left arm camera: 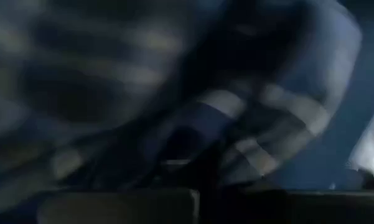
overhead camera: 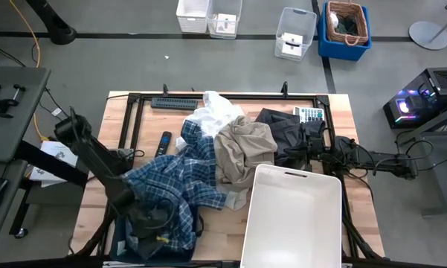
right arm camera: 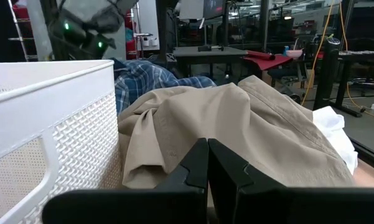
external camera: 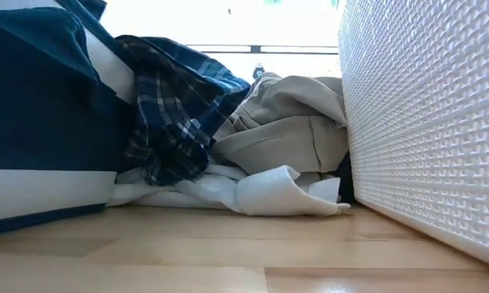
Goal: Sort clothes
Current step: Put the blue shirt into blue laundry organizer
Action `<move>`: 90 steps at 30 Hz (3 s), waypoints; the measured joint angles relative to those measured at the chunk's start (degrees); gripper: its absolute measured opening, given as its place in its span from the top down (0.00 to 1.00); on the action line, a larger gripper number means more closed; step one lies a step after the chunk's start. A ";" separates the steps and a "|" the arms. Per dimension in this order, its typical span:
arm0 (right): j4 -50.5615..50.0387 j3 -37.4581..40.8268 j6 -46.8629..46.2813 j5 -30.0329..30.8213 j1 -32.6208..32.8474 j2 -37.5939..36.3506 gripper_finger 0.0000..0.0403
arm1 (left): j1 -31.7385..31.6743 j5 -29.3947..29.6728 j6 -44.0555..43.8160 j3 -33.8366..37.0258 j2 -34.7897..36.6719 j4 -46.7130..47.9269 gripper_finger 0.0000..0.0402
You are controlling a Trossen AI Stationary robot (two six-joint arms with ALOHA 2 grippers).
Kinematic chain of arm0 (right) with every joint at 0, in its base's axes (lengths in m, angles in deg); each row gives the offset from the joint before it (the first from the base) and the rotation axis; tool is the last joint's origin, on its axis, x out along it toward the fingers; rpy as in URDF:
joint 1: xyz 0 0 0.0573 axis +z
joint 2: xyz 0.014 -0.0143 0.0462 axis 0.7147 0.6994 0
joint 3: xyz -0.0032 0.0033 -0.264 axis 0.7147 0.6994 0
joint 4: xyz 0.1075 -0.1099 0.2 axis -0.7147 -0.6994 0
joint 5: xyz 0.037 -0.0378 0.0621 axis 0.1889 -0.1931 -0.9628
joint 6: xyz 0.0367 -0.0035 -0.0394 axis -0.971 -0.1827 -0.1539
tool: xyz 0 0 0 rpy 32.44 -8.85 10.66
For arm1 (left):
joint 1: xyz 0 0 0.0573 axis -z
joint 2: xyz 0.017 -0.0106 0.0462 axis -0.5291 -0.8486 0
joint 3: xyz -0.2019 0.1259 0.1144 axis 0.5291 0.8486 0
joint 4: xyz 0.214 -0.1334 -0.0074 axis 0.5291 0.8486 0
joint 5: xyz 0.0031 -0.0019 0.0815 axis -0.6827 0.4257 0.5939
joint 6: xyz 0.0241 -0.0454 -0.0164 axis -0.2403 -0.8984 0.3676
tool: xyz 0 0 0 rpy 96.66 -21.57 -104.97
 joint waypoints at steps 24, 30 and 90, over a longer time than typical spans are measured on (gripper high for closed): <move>0.00 0.01 0.00 0.00 0.00 -0.02 1.00 | -16.32 -15.51 10.76 -14.69 1.37 -0.20 0.36; 0.00 0.02 0.00 0.00 0.02 0.15 1.00 | -20.72 -8.90 24.37 -17.84 4.22 32.76 0.34; -0.02 0.02 0.00 0.00 0.02 0.31 1.00 | -26.00 20.55 39.55 -54.55 12.45 50.48 1.00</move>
